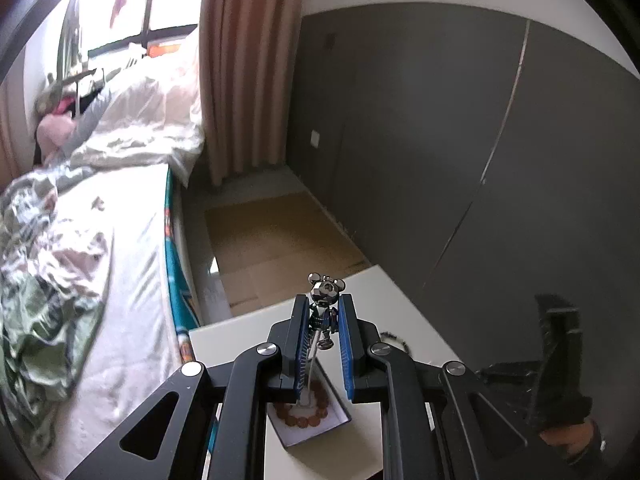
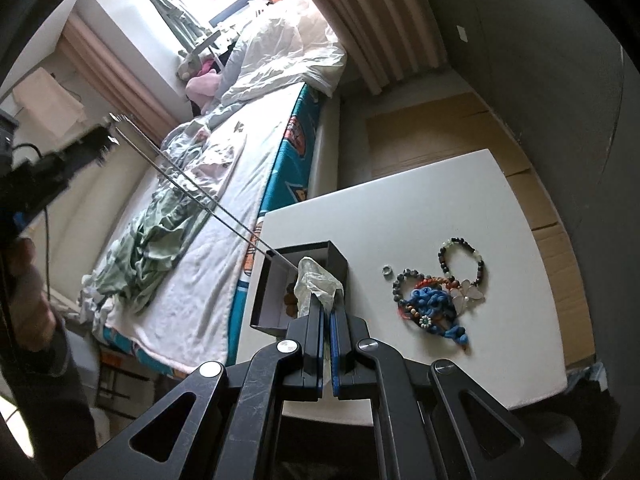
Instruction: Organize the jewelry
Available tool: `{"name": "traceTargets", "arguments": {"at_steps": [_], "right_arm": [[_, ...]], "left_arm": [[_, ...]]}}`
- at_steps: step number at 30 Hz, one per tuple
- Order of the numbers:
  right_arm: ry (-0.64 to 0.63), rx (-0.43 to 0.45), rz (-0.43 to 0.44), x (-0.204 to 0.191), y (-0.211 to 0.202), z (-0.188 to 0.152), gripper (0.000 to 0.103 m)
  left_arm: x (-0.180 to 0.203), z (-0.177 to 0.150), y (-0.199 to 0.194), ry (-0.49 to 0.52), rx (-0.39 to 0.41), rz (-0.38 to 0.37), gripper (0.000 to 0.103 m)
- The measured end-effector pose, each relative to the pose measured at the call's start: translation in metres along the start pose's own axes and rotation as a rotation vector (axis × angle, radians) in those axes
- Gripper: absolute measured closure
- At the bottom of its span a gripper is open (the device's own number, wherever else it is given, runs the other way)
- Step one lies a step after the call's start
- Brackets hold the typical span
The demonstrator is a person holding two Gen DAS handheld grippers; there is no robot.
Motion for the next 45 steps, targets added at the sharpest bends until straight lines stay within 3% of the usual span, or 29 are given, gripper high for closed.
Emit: {"name": "traceTargets", "arguments": {"at_steps": [12,22,24,26,27,35,37,39,43,45], "right_arm": [[0.002,-0.021,0.002,0.000,0.015,0.013,0.099],[-0.013,-0.058,0.013,-0.007,0.037,0.024,0.099],[-0.015,-0.062,0.019,-0.010,0.040,0.027,0.099],[-0.021,-0.065,0.025,-0.013,0.043,0.031,0.099],[-0.026,-0.067,0.028,-0.015,0.045,0.033,0.099],[-0.060,-0.085,0.081,-0.042,0.065,0.048,0.099],[-0.060,-0.098,0.098,-0.048,0.075,0.052,0.090],[-0.045,-0.134,0.058,-0.046,0.088,0.054,0.038],[-0.038,-0.115,0.044,-0.037,0.084,0.047,0.033],[-0.025,-0.119,0.035,-0.028,0.081,0.043,0.033]], "left_arm": [[-0.011,-0.038,0.081,-0.046,-0.161,-0.061,0.088],[-0.029,-0.067,0.141,-0.161,-0.315,-0.108,0.087],[-0.039,-0.073,0.148,-0.225,-0.348,-0.131,0.074],[-0.049,-0.077,0.143,-0.268,-0.324,-0.120,0.036],[-0.054,-0.079,0.137,-0.283,-0.299,-0.118,0.032],[-0.092,-0.089,0.097,-0.380,-0.205,-0.094,0.029],[-0.098,-0.090,0.089,-0.397,-0.193,-0.089,0.029],[-0.102,-0.092,0.082,-0.410,-0.175,-0.091,0.029],[-0.095,-0.093,0.071,-0.396,-0.134,-0.082,0.012],[-0.090,-0.094,0.072,-0.386,-0.129,-0.082,0.010]]}}
Point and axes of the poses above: each gripper's, at about its wrist camera, not at the fingertips, and y roughly the way its jaws point, x to its right, z to its top, the point moved 4 cm from there along y, roughly the way its jaws point, and after that the axes turned 12 degrees about -x, right-handed, at the moved point
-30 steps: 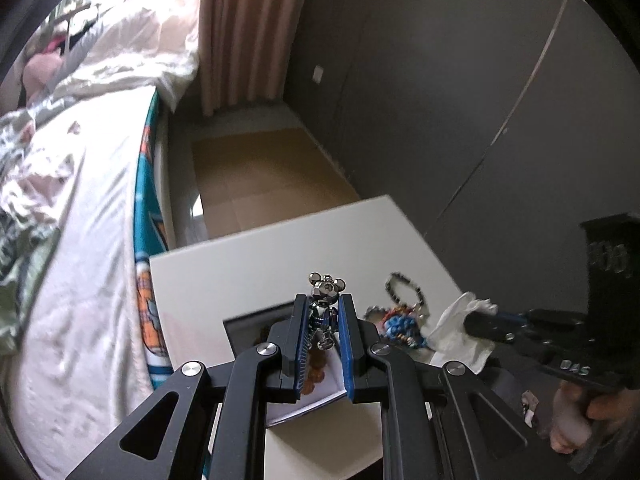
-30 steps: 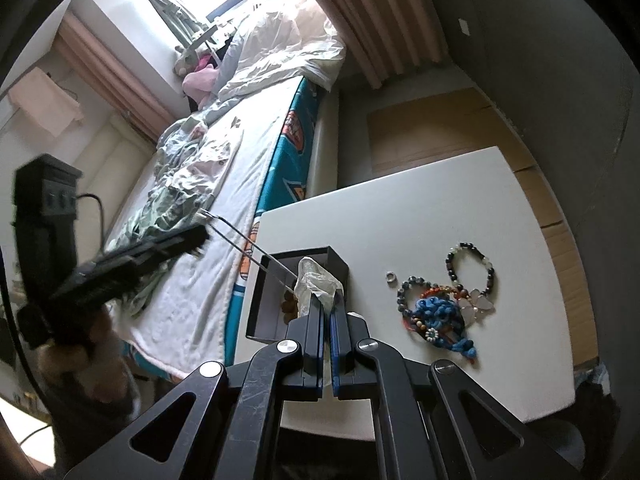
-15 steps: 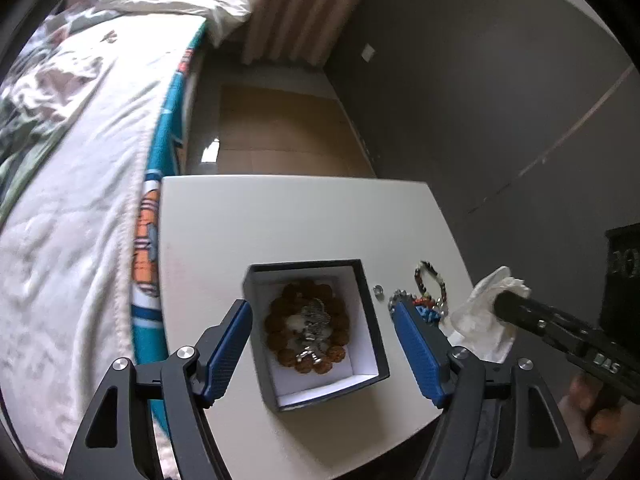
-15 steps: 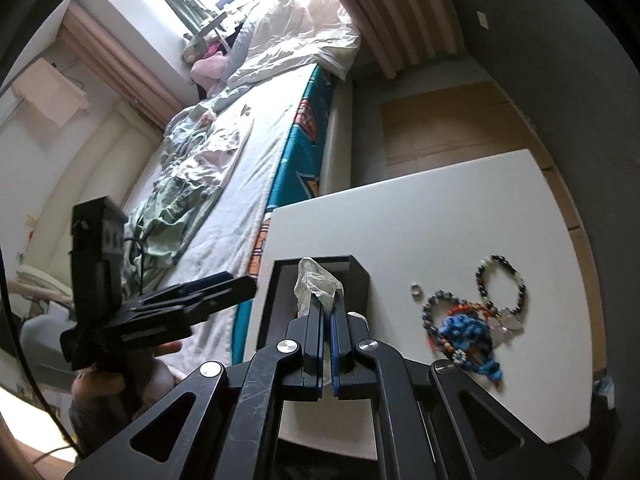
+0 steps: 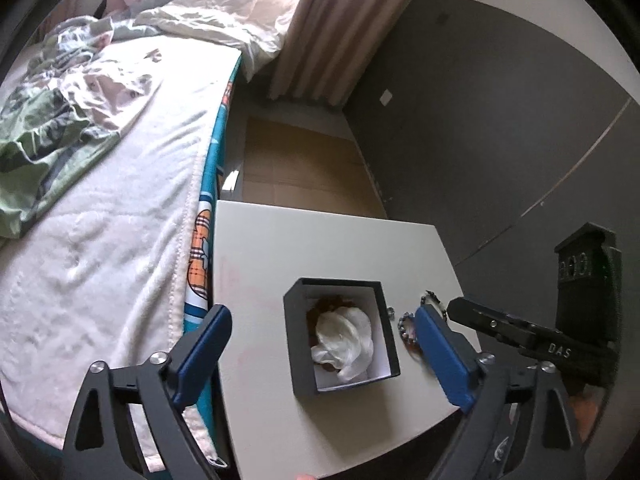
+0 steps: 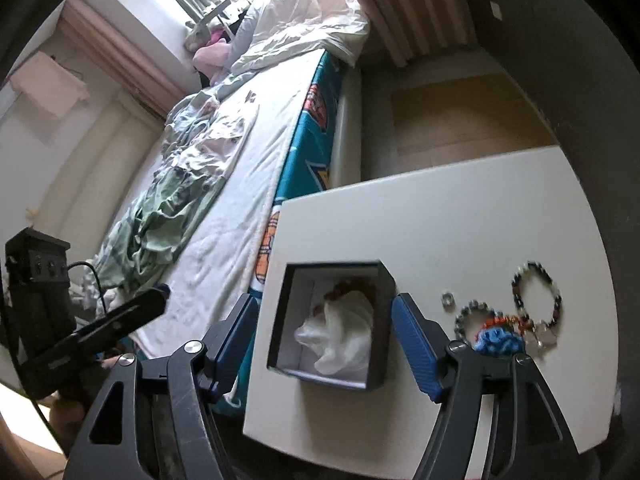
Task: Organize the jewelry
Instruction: 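Open the right gripper to drop the clear plastic bag into the black box, then move the left gripper back to the blue knotted charm on the table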
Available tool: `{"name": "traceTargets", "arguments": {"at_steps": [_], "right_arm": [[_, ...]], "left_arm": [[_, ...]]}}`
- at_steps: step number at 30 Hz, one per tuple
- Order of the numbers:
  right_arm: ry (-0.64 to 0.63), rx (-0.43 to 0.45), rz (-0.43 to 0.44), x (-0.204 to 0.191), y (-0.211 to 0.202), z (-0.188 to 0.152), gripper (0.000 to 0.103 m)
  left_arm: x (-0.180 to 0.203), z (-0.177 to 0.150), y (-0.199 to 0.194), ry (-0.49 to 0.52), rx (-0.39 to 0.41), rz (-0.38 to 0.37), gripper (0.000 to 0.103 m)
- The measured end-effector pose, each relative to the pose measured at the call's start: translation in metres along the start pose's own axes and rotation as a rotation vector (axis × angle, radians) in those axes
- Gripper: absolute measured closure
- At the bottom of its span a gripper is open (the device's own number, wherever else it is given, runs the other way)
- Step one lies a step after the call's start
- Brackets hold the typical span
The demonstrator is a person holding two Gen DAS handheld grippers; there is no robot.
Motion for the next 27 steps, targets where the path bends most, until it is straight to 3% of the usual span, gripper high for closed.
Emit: {"name": "traceTargets", "arguments": {"at_steps": [11,24,27], "right_arm": [[0.110,0.055,-0.103,0.073,-0.045,-0.033,0.033],[0.211,0.080,-0.131,0.133,-0.066,-0.056,0.033],[0.215,0.093,-0.132,0.143,-0.068,-0.063,0.033]], "left_arm": [[0.046,-0.010,0.027,0.071,-0.030,-0.041,0.009],[0.116,-0.023,0.080,0.231,-0.133,-0.031,0.009],[0.128,-0.027,0.094,0.250,-0.157,-0.033,0.014]]}}
Point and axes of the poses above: each gripper's, at about its wrist camera, not at the fingertips, and y roughly the way its jaws point, x to its right, z to its top, the point moved 4 cm from there along y, roughly the way its jaws point, and after that the axes turned 12 degrees about -x, right-handed, at the moved point
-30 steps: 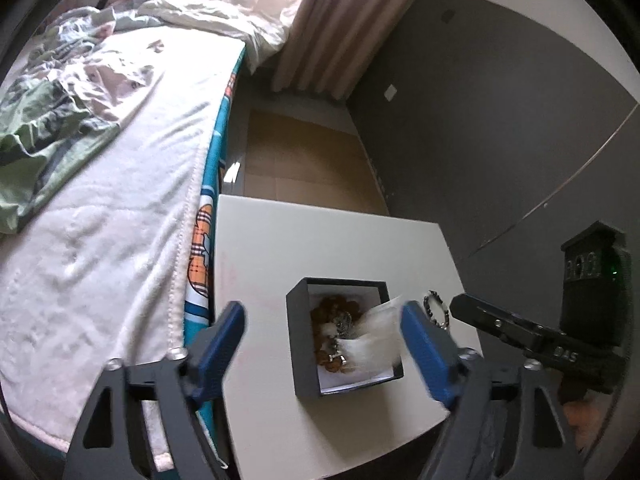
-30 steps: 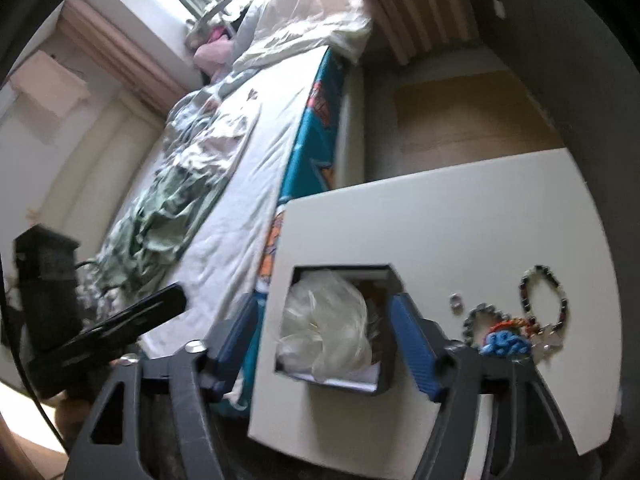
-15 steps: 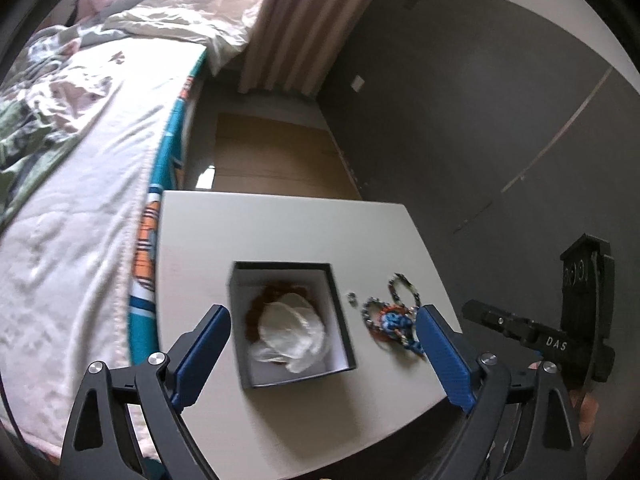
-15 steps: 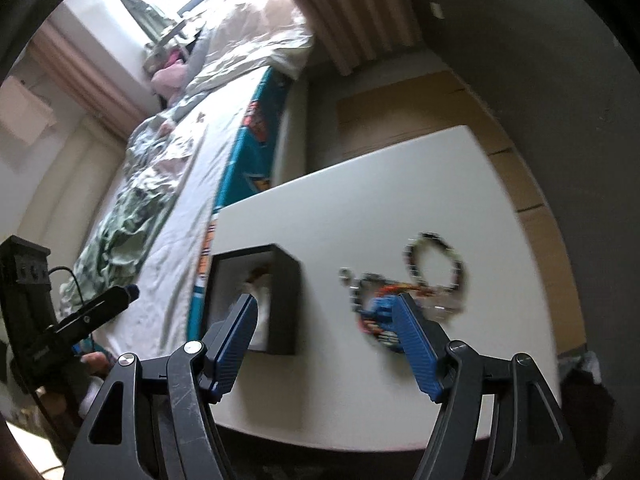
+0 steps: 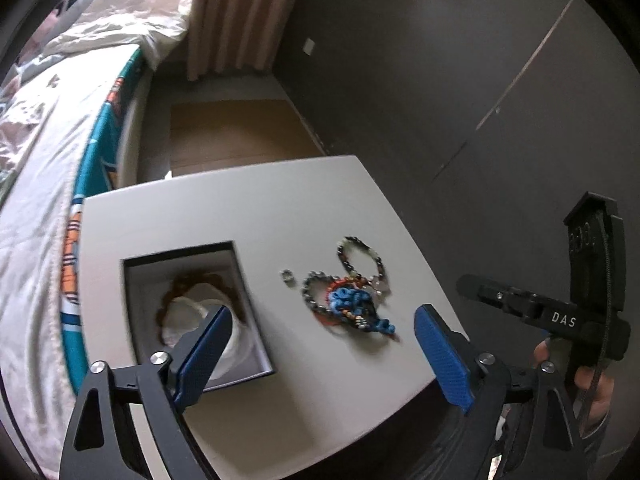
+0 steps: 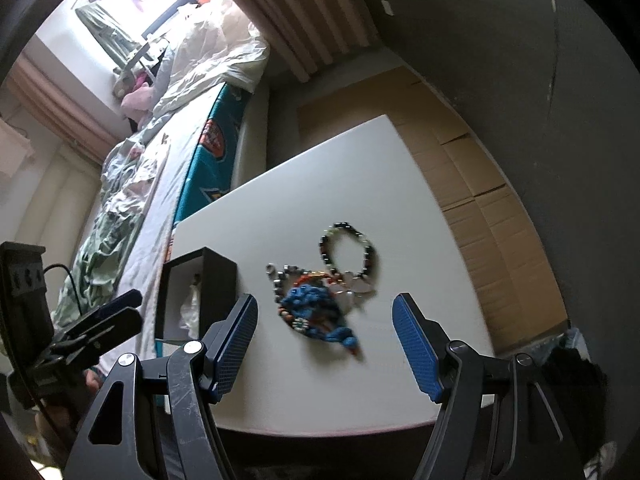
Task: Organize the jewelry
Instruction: 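Move the left gripper back to the blue knotted charm on the table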
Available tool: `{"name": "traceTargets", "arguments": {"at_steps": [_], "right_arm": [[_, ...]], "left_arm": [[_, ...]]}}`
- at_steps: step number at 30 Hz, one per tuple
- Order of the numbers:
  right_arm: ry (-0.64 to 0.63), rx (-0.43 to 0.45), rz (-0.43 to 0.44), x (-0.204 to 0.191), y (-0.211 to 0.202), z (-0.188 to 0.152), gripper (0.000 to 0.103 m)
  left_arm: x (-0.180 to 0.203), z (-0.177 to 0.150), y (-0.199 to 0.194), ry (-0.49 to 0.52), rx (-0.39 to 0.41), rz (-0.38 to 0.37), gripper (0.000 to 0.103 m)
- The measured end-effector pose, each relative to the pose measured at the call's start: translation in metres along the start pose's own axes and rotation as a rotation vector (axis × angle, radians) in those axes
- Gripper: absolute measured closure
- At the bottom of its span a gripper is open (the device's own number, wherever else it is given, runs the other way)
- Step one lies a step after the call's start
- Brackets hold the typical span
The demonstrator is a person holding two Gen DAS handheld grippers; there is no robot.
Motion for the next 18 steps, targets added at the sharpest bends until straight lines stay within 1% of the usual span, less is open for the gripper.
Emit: {"name": "traceTargets", "arguments": {"at_steps": [2,8,12,14,18], "right_arm": [[0.005,0.006,-0.002,0.008,0.000,-0.002,0.033],[0.011,0.021,-0.026,0.031,0.000,-0.010,0.033],[-0.021,0.035,-0.052,0.035,0.000,-0.015,0.033],[-0.030,0.044,-0.072,0.039,0.000,-0.017,0.033],[-0.045,0.067,-0.115,0.046,0.002,-0.022,0.033]], "left_arm": [[0.006,0.002,0.012,0.009,-0.029,-0.005,0.022],[0.017,0.006,0.045,0.016,-0.108,0.002,0.038],[0.023,0.006,0.066,0.014,-0.160,0.022,0.042],[0.025,0.007,0.076,0.012,-0.190,0.013,0.050],[0.026,0.009,0.092,0.006,-0.232,0.038,0.052]]}}
Point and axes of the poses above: each gripper's, at about its wrist camera, not at the fingertips, and y roughly the way its jaws point, x to its right, z to its top, the point moved 4 cm from there along y, roughly the way its jaws point, and after that the axes turned 12 degrees about -x, right-handed, at the moved point
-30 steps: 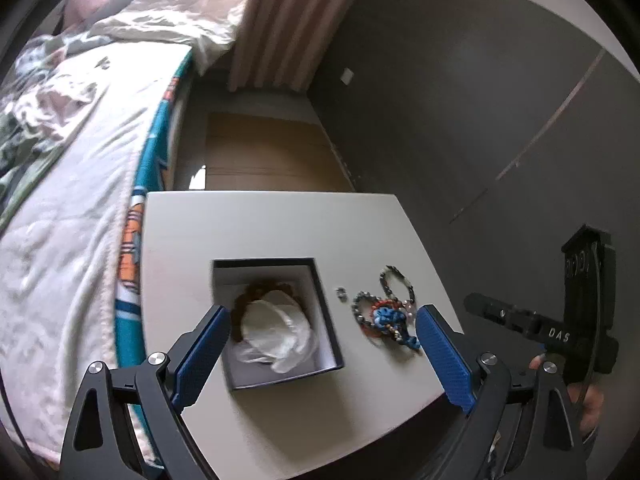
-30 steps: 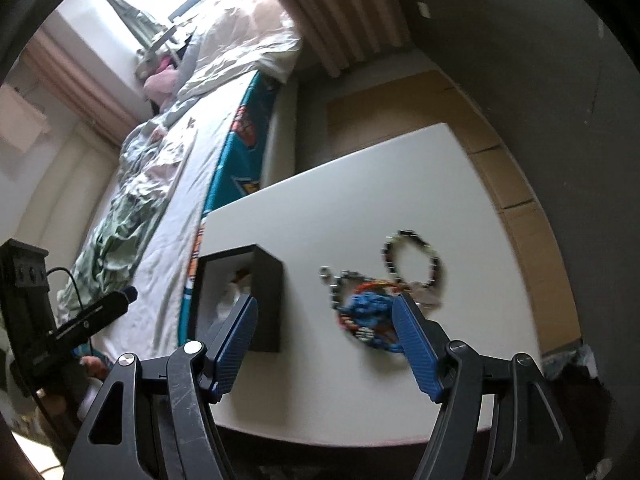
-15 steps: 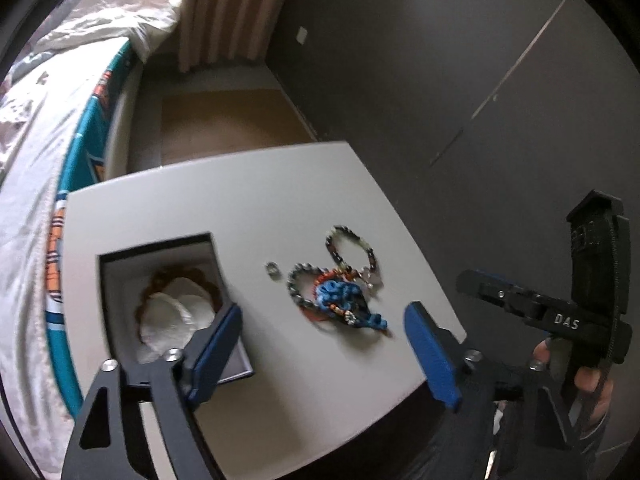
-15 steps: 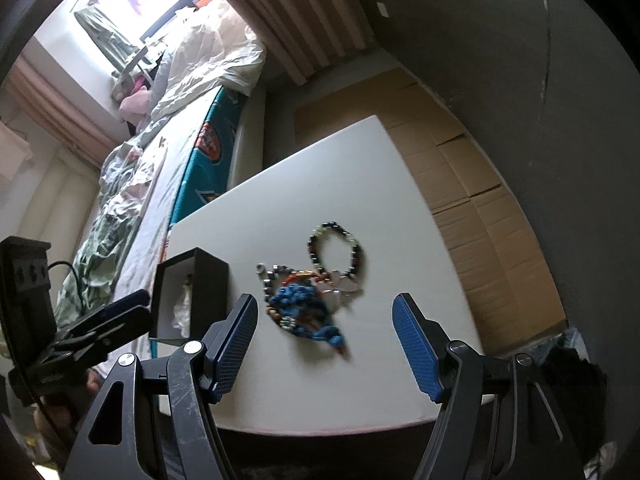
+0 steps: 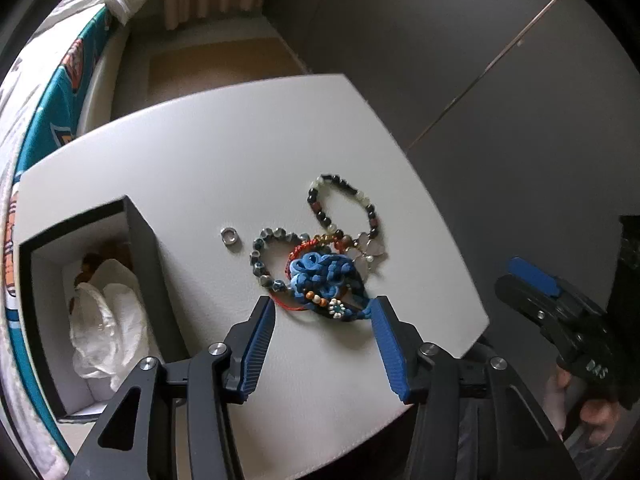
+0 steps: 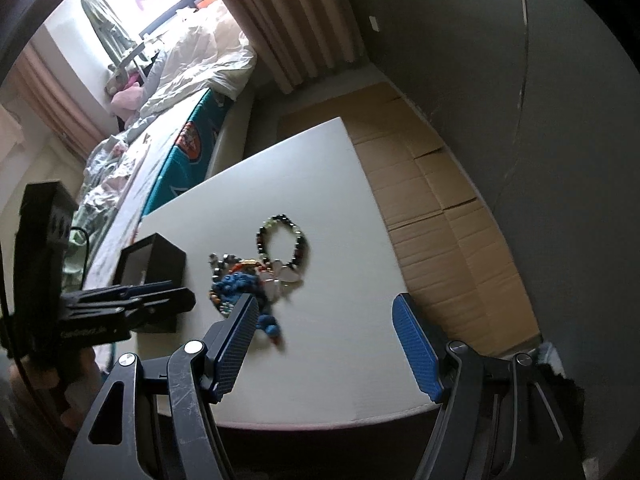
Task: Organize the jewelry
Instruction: 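Move the left gripper back to the blue knotted charm on the table, then grasp the blue knotted charm with left gripper while right gripper grasps the butterfly pendant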
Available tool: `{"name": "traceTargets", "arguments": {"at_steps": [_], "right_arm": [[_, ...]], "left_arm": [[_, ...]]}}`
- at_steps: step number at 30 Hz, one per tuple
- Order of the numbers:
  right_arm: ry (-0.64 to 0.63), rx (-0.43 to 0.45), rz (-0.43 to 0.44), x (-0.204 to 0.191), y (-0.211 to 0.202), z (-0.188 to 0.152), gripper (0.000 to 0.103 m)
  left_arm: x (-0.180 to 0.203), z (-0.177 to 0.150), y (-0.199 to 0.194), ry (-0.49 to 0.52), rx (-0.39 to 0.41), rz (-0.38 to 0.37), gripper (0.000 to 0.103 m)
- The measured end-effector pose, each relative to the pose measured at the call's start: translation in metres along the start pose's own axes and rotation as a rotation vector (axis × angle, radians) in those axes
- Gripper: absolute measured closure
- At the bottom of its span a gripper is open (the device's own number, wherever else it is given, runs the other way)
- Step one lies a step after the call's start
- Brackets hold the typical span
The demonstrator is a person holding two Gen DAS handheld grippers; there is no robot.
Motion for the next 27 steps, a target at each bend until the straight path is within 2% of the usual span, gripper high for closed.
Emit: {"name": "traceTargets", "arguments": {"at_steps": [2,7,12,13,14,16,19,27], "right_arm": [[-0.012,-0.005,-0.039,0.002,0.003,-0.002,0.033],[-0.028,0.000,-0.076,0.006,0.006,-0.007,0.033],[-0.069,-0.009,-0.112,0.002,0.015,-0.008,0.033],[-0.080,-0.012,-0.117,0.001,0.018,-0.009,0.033],[-0.093,-0.018,-0.121,-0.001,0.020,-0.009,0.033],[-0.117,-0.034,-0.114,-0.005,0.027,-0.010,0.033],[-0.164,-0.080,-0.088,-0.012,0.038,-0.010,0.033],[-0.283,-0.116,-0.089,-0.039,0.060,-0.001,0.036]], "left_arm": [[-0.001,0.002,0.008,-0.005,-0.023,0.009,0.053],[-0.006,0.006,0.025,-0.035,-0.064,0.037,0.056],[-0.012,0.013,0.035,-0.071,-0.074,0.021,0.072],[-0.013,0.014,0.036,-0.077,-0.076,0.016,0.082],[-0.014,0.014,0.036,-0.085,-0.073,0.019,0.087],[-0.013,0.013,0.031,-0.088,-0.048,0.027,0.091],[-0.011,0.011,0.017,-0.067,-0.019,0.020,0.092],[-0.016,0.007,-0.026,-0.044,0.064,0.010,0.092]]}}
Point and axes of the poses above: each gripper's, at about its wrist camera, not at the fingertips, and y roughly the way its jaws point, x to its right, z to its top, the point moved 4 cm from there along y, roughly the way its jaws point, and after that the axes turned 12 degrees about -x, right-handed, at the moved point
